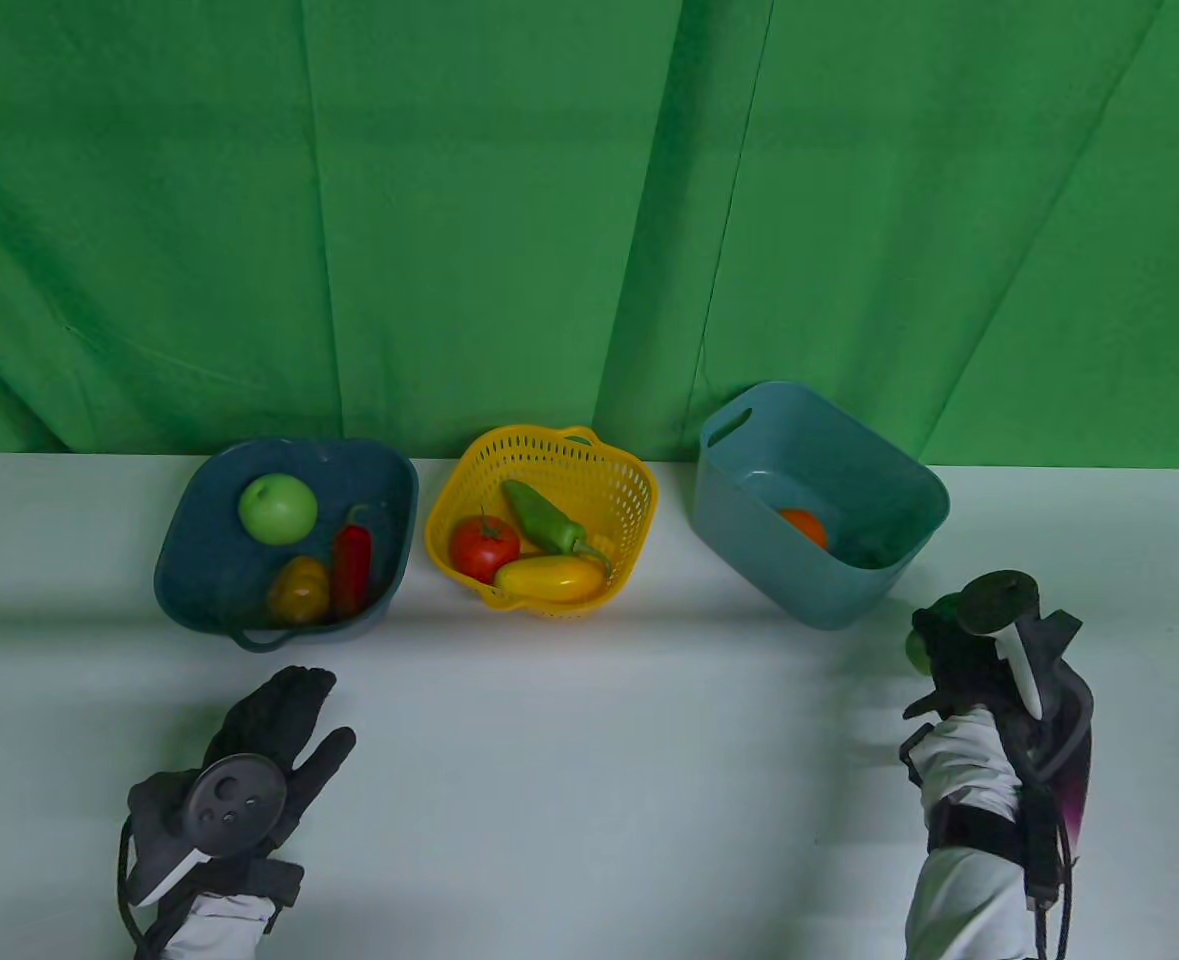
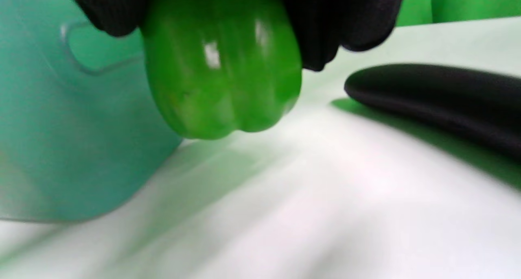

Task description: Place 10 objects into 3 containers, with green background

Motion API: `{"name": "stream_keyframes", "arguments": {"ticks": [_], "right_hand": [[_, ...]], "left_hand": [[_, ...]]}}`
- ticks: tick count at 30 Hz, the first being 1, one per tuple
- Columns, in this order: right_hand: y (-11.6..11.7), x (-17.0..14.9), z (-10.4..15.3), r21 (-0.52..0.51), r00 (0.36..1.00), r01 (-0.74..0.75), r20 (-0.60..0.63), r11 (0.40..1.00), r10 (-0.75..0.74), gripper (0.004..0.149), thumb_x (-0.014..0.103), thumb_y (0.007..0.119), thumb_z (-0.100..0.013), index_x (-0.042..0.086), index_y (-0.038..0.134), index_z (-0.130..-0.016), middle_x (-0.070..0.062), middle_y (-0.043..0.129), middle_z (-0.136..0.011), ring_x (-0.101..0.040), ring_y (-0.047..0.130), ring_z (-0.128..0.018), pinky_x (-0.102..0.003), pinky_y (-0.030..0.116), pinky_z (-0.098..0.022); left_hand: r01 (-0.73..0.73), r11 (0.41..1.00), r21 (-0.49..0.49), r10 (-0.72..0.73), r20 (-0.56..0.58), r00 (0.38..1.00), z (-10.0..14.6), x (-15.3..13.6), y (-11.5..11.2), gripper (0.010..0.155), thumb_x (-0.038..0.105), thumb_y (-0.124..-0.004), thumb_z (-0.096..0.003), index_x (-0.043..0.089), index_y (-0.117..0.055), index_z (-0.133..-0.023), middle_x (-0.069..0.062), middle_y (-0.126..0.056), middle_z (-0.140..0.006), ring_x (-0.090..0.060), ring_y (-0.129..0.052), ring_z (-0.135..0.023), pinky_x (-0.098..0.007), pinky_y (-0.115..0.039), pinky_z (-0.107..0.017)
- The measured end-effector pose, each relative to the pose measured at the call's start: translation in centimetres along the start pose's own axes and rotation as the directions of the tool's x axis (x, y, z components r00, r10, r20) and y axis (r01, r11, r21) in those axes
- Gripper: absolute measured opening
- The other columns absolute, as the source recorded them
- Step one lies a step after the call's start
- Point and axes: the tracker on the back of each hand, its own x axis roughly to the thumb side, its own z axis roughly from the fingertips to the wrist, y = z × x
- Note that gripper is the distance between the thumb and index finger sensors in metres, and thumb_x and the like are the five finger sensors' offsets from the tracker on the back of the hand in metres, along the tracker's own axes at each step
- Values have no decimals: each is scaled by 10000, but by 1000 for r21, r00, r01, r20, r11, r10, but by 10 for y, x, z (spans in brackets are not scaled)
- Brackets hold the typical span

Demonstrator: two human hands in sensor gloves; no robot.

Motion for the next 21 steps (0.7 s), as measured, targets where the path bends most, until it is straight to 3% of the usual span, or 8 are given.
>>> {"name": "stream_keyframes", "arguments": {"ticks": [15,21], "right_hand": [[-58,38,26,-167,995,-50,81,985,64,859,541,681,-573,153,221,-1187,-307,424,-1192,-510,702,-927,-619,617,-685],[-71,63,38,-247,983,-9,175,969,54,856,535,679,-572,166,210,-1185,-293,405,-1200,-508,685,-945,-622,606,-695]], "left_hand": [[-6,1000,9,6,2,1000,0,0,0,671,595,-625,-563,256,-595,-1142,-142,-708,-1137,-389,-795,-991,-571,-727,-644],[-3,1000,9,3,4,1000,1,0,1,672,595,-625,-563,255,-597,-1141,-141,-710,-1136,-388,-795,-992,-571,-727,-644]]}}
